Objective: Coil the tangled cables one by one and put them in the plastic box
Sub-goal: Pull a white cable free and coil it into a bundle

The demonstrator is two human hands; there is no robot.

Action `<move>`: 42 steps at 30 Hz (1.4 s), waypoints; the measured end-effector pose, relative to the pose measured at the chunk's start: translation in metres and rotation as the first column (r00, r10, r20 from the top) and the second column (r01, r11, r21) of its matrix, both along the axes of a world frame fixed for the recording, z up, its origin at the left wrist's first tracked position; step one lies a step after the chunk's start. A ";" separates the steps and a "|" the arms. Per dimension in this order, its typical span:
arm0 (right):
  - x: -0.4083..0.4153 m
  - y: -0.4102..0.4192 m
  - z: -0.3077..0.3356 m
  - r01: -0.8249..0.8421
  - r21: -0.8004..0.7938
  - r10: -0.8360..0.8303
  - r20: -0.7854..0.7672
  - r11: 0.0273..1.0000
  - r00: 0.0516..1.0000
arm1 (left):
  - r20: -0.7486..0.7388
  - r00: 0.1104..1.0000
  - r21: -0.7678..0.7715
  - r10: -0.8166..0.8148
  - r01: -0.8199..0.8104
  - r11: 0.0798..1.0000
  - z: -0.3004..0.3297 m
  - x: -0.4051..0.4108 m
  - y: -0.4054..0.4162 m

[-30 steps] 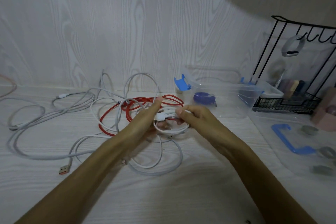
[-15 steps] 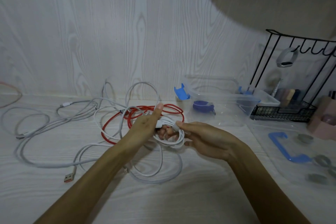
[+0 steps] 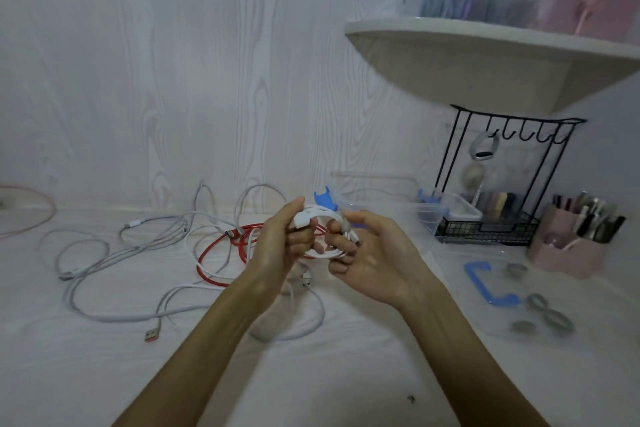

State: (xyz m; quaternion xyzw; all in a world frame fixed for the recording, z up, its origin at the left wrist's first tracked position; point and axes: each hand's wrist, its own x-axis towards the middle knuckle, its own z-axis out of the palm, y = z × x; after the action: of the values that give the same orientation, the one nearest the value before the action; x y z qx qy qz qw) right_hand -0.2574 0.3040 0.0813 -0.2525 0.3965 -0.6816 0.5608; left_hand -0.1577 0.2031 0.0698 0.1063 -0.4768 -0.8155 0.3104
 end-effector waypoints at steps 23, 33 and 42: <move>0.012 0.027 -0.007 0.205 -0.172 -0.231 -0.143 0.963 0.963 | -0.010 0.995 0.114 0.096 -0.094 0.989 0.011 -0.032 0.031; -0.076 0.039 0.037 0.354 -0.004 -0.182 -0.863 0.935 0.472 | 0.179 0.981 -0.086 -0.074 0.090 0.992 0.032 -0.082 0.006; -0.159 0.028 0.092 0.515 -0.182 -0.279 -0.953 0.838 0.117 | 0.472 0.792 -0.710 0.387 0.081 0.699 0.045 -0.130 -0.045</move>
State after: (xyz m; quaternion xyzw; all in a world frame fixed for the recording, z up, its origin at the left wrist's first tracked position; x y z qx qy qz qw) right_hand -0.4163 0.3316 0.1734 -0.4408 0.7686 -0.4633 0.0166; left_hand -0.2880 0.1583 0.1145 0.2701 -0.8086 -0.4675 0.2337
